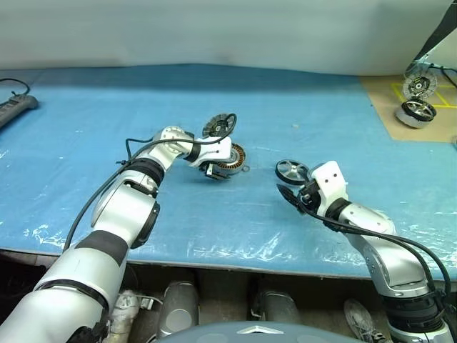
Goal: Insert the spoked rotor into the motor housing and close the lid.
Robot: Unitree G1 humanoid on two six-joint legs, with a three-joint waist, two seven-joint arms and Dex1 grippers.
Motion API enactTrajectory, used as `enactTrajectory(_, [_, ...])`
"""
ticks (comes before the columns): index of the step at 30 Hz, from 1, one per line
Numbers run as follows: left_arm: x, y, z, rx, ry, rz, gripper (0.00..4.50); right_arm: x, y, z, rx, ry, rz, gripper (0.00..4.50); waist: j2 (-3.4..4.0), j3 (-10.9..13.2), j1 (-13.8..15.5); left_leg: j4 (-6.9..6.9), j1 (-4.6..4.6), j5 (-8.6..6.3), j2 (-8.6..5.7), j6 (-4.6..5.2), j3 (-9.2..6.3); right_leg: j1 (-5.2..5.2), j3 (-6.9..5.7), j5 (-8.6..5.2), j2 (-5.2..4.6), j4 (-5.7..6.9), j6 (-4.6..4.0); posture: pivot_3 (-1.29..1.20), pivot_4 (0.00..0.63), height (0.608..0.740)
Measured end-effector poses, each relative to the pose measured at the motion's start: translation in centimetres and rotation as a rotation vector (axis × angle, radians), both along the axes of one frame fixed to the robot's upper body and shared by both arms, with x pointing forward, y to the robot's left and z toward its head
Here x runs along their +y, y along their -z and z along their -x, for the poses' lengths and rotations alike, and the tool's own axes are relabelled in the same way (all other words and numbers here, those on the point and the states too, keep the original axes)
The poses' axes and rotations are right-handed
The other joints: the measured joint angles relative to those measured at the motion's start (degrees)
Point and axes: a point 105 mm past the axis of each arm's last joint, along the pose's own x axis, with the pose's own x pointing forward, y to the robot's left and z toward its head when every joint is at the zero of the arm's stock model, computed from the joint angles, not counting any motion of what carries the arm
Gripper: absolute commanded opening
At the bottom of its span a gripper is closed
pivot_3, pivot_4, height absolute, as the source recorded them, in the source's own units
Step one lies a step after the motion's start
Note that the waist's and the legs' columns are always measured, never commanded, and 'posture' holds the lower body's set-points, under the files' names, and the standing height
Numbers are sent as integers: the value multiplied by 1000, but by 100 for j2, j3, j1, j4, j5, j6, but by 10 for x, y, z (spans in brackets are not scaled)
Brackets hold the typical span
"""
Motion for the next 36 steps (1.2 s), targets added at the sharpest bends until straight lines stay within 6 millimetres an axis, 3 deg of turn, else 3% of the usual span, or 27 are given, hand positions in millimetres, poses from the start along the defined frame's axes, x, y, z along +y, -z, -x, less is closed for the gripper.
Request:
enactTrajectory(10, [-1,5,-3,-26,-10,-56,3640,-1,0,0,-7,21,0,3636,-1,0,-1,0,2,-8,0,13,-1,3,0,0,0,0,0,0,150,740])
enactTrajectory(16, [-3,2,-3,-41,-3,-37,2184,-2,0,0,-9,23,7,3636,0,0,17,0,3,-8,-1,14,-1,5,-1,0,-2,-2,0,0,150,740])
enactTrajectory(28, [6,4,7,-70,109,-68,2153,-1,-3,-2,-21,19,12,3636,0,0,1,-10,4,-8,-1,13,-2,4,-2,-1,-2,-6,0,0,150,740])
enactTrajectory(36, [35,14,43,-3,349,-91,2153,2,-1,-2,-17,15,7,3636,3,-2,-9,-19,19,-9,2,13,3,6,-1,-5,-2,-4,-7,0,150,740])
